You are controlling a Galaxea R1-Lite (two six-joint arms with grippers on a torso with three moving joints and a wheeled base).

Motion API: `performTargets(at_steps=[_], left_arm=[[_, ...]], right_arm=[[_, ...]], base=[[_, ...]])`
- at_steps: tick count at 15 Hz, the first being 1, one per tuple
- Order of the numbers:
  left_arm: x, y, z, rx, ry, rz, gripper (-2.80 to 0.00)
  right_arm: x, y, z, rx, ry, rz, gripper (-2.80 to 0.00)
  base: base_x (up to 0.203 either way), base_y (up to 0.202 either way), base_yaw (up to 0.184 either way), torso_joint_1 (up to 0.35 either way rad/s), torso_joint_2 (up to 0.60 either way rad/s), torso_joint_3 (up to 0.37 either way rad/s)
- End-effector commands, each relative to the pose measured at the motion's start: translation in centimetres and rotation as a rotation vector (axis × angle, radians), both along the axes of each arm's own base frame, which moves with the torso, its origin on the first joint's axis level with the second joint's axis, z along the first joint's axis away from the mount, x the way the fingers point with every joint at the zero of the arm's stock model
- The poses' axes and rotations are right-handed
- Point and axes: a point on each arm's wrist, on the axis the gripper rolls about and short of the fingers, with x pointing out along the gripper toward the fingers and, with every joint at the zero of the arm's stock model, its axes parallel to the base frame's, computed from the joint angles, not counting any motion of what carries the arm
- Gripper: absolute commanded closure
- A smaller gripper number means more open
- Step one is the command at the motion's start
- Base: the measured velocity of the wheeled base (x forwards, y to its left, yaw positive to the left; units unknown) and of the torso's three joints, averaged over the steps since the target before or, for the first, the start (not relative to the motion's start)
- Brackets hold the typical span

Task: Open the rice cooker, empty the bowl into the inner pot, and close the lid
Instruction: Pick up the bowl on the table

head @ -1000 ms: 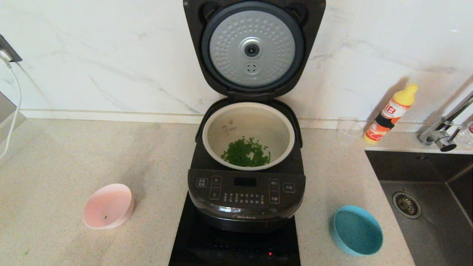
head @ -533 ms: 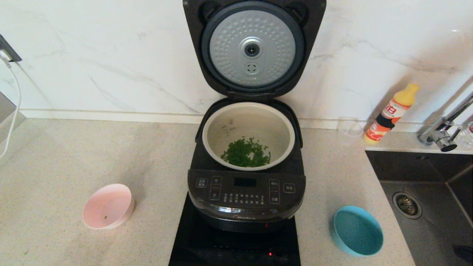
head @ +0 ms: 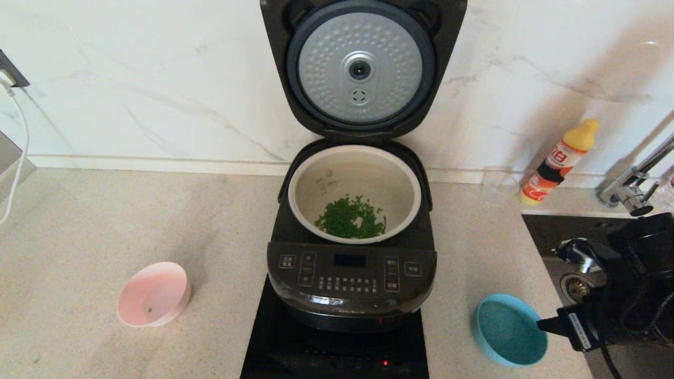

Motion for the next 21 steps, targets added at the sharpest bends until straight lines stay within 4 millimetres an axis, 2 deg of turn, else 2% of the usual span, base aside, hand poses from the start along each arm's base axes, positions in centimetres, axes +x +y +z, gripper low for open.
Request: performTargets(at_steps=[1, 5, 9, 10, 21], left_arm=[[0.0, 0.0, 0.0, 0.001, 0.001, 0.0, 0.0], [0.0, 0.0, 0.0, 0.0, 0.003, 0.0, 0.0], [0.0, 0.0, 0.0, 0.0, 0.003, 0.002, 0.0], [0.0, 0.0, 0.0, 0.0, 0.003, 0.0, 0.0], [0.0, 0.0, 0.0, 0.0, 0.003, 0.0, 0.0]], right_arm=[[2.3, 0.5, -3.1, -0.022, 0.076, -0.018, -2.8], [3.3, -0.6, -3.9, -0.02, 0.095, -0.068, -2.8], [3.7, -0.6, -4.4, -0.012, 0.116, -0.081, -2.8], [3.9, -0.6, -4.4, -0.003, 0.116, -0.098, 0.0], [3.4, 1.2, -3.4, -0.009, 0.08, -0.073, 0.0]], base=[[0.0, 0.0, 0.0, 0.0, 0.0, 0.0], [0.0, 0.0, 0.0, 0.0, 0.0, 0.0], [0.0, 0.0, 0.0, 0.0, 0.0, 0.0], [0.0, 0.0, 0.0, 0.0, 0.0, 0.0], [0.0, 0.0, 0.0, 0.0, 0.0, 0.0]])
